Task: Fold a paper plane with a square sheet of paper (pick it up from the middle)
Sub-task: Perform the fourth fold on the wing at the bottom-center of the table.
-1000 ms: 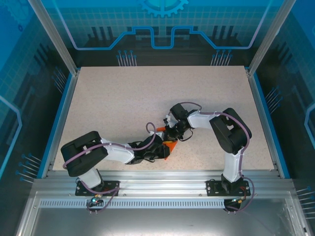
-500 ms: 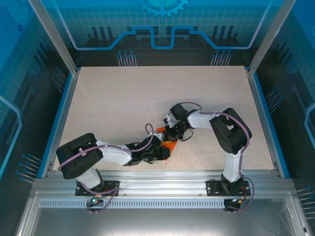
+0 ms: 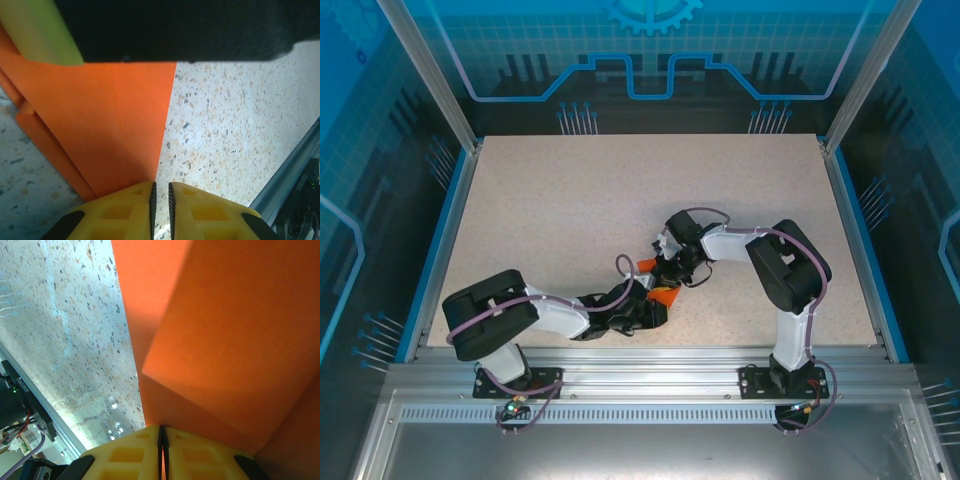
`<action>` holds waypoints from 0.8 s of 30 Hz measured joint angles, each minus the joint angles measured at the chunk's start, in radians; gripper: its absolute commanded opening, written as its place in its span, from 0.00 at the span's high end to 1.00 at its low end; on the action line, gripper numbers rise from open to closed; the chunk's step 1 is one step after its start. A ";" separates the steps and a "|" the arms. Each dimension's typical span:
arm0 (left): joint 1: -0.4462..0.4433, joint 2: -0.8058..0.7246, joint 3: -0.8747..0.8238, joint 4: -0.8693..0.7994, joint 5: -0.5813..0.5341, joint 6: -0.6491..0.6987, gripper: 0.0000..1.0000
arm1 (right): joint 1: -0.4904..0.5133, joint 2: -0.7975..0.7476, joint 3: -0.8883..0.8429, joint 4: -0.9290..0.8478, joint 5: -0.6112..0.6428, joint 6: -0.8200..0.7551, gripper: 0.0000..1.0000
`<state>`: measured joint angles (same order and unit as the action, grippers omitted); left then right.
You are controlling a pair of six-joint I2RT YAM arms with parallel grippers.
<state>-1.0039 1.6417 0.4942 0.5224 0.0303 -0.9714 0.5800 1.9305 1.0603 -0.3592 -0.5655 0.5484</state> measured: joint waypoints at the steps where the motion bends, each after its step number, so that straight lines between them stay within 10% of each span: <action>1: -0.002 0.004 -0.002 0.011 -0.004 -0.003 0.82 | 0.000 0.000 0.000 0.000 0.000 0.000 0.88; 24: -0.046 -0.026 -0.021 0.027 -0.049 -0.026 0.80 | 0.000 0.000 0.002 -0.008 0.000 0.000 0.88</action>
<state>-1.0496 1.6154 0.4736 0.5495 -0.0189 -0.9970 0.5800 1.9305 1.0618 -0.3668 -0.5659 0.5484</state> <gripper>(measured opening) 0.197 0.119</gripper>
